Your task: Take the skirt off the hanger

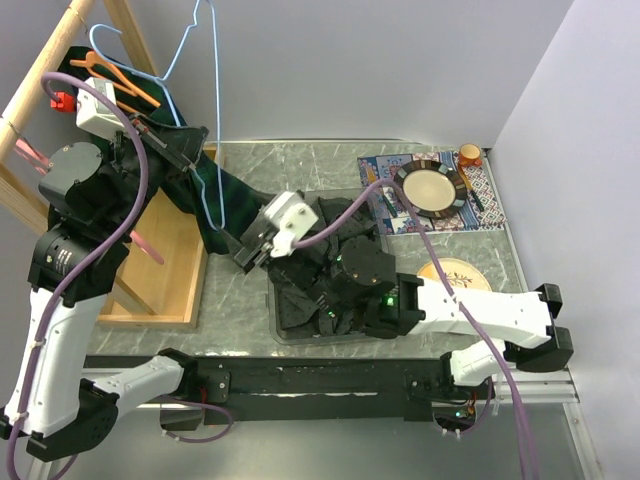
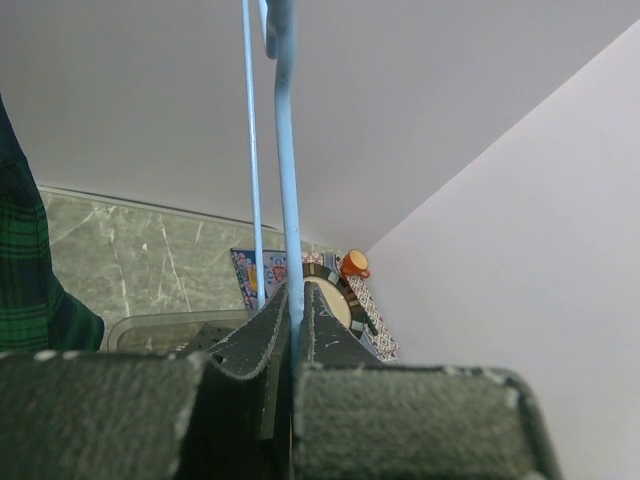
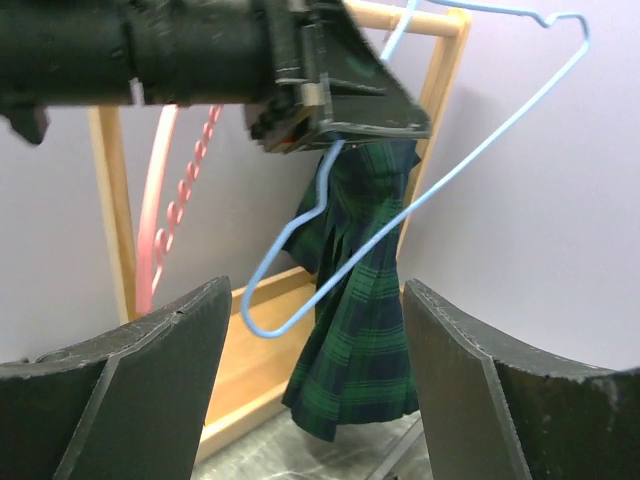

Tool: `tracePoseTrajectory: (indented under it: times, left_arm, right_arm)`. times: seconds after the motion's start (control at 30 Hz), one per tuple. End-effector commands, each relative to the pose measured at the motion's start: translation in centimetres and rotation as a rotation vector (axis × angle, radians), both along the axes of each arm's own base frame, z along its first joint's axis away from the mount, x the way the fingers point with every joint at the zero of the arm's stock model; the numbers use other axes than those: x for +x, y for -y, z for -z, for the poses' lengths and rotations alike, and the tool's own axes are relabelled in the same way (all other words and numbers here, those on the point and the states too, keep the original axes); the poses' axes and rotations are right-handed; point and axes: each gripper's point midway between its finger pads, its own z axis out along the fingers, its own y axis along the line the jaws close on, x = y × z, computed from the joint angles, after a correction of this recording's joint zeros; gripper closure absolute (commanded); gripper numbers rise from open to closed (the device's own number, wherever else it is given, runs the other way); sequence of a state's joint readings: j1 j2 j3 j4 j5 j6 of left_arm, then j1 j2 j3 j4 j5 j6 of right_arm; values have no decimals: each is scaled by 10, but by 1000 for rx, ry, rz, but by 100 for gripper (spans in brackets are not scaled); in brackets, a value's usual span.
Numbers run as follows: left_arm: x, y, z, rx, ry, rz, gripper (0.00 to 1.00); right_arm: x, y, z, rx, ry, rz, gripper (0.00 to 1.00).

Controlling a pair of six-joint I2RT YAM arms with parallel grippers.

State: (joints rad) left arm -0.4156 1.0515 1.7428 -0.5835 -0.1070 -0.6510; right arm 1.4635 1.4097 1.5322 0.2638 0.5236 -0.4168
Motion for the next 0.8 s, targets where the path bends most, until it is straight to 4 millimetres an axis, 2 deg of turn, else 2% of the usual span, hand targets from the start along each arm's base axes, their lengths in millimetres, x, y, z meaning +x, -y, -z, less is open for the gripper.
tracePoseTrajectory:
  times: [0.0, 0.17, 0.23, 0.33, 0.37, 0.4, 0.43, 0.47, 0.5, 0.53, 0.6, 0.63, 0.7, 0.77]
  left_arm:
    - [-4, -3, -21, -53, 71, -7, 99]
    - [-5, -8, -22, -68, 84, -27, 99]
    - [-4, -9, -20, -65, 78, -38, 99]
    - [-4, -9, -22, -67, 79, -39, 99]
    - [-4, -10, -23, -69, 81, -42, 99]
    - [-4, -10, -24, -70, 84, -42, 99]
    - [-4, -10, -24, -72, 87, -43, 99]
    - [-4, -12, -23, -73, 85, -51, 99]
    - [-4, -12, -24, -76, 89, -54, 99]
    - [-3, -13, -23, -75, 84, -57, 99]
    - [-5, -15, -24, -81, 87, -65, 99]
    - [-6, -15, -23, -81, 84, -64, 99]
    - [-10, -15, -25, -91, 86, -55, 99]
    - [-12, -14, -24, -96, 86, -46, 99]
  right_arm:
    - [-5, -6, -15, -21, 64, 21, 23]
    - [-7, -19, -13, -38, 59, 18, 24]
    - [-8, -29, -4, -64, 62, 22, 25]
    - [-2, -38, 5, -105, 74, 84, 25]
    - [6, -34, 3, -101, 65, 137, 25]
    - [10, -41, 12, -121, 62, 167, 26]
    - [14, -39, 3, -114, 76, 202, 27]
    - [22, -34, 4, -127, 62, 272, 27]
    - [27, -44, 15, -166, 65, 309, 28]
    - [32, -38, 2, -153, 71, 367, 32]
    - [37, -38, 6, -170, 68, 426, 42]
    - [38, -36, 1, -155, 74, 439, 59]
    - [38, -32, -4, -134, 69, 452, 74]
    - [39, -28, -3, -125, 62, 459, 100]
